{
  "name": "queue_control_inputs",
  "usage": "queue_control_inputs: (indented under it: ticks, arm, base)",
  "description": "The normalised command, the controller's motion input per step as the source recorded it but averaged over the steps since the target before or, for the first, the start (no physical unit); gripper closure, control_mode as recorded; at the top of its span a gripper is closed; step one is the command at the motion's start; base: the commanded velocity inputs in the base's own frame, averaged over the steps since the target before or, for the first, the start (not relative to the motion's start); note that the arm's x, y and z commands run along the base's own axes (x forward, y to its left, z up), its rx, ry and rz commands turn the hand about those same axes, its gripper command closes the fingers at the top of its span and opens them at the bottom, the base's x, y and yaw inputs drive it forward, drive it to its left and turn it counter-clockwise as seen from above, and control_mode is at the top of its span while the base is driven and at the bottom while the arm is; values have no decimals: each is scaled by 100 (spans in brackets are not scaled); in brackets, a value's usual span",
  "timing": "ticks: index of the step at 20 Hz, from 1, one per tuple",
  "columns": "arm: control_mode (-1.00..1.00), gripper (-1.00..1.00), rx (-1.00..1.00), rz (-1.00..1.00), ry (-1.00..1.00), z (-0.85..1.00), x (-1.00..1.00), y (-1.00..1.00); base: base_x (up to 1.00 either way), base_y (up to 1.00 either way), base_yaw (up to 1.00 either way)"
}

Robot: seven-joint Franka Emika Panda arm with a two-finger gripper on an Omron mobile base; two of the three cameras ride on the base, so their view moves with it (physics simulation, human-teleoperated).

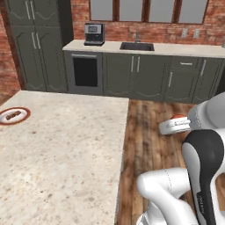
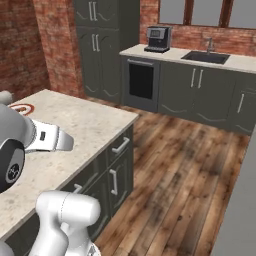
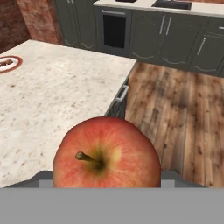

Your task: Pick up the apple and kiwi from the fridge and place one fruit on each plate on the dining counter.

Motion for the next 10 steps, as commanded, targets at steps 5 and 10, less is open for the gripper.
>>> queue_control_inputs:
  ticks: [5,10]
  arm:
    - [100,100,0,0,0,0,0,0]
    - [100,100,0,0,0,0,0,0]
  base:
    - [86,-75,-20]
    - [78,-67,-38]
